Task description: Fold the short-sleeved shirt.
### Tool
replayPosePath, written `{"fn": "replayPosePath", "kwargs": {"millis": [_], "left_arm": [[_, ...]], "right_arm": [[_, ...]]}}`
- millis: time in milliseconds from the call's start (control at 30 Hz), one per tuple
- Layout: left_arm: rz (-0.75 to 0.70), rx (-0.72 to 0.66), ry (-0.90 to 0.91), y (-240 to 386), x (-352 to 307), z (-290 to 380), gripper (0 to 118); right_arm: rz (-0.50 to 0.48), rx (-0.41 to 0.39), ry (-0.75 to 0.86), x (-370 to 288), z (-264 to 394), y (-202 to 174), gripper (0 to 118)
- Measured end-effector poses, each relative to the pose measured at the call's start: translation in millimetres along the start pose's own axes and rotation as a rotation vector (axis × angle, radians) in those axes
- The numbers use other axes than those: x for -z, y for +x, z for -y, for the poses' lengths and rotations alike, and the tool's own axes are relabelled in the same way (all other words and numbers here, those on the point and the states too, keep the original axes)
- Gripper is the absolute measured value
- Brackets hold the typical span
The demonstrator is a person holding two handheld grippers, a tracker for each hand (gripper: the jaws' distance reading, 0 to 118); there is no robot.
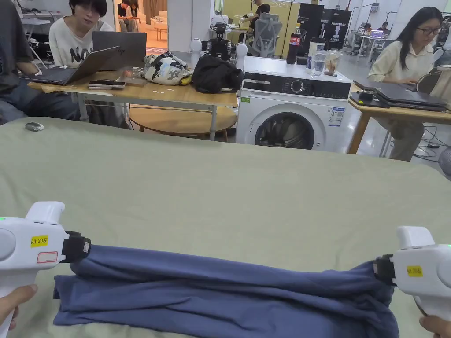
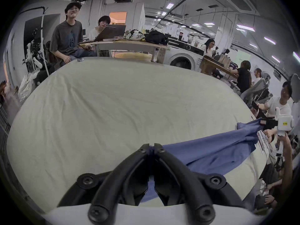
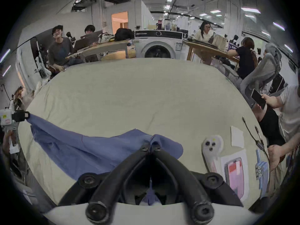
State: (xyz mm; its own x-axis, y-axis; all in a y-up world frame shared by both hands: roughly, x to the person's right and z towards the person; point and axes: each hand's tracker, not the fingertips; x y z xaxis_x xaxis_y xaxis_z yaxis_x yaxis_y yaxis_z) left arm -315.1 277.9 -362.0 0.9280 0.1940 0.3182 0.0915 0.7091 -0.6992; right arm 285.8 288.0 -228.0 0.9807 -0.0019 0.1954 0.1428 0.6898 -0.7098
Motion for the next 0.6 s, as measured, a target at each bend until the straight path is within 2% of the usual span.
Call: {"fn": "replayPosePath", "kwargs": {"millis": [233,467,600], "left_arm": [[0.019,-0.023,-0.059,-12,-8,41,0],[-0.032,0.019,-0.171,-11,21,68,0],[-0.067,0.063,-0.203,-8,40,77,0]], "right_arm": [[-0.011,0.017,-0.072,-19,48,8,0],[0.037,-0.046,-0.243,23,91,3,0],[0.075,-0.056,-0.242,40,104,-2,0]]}}
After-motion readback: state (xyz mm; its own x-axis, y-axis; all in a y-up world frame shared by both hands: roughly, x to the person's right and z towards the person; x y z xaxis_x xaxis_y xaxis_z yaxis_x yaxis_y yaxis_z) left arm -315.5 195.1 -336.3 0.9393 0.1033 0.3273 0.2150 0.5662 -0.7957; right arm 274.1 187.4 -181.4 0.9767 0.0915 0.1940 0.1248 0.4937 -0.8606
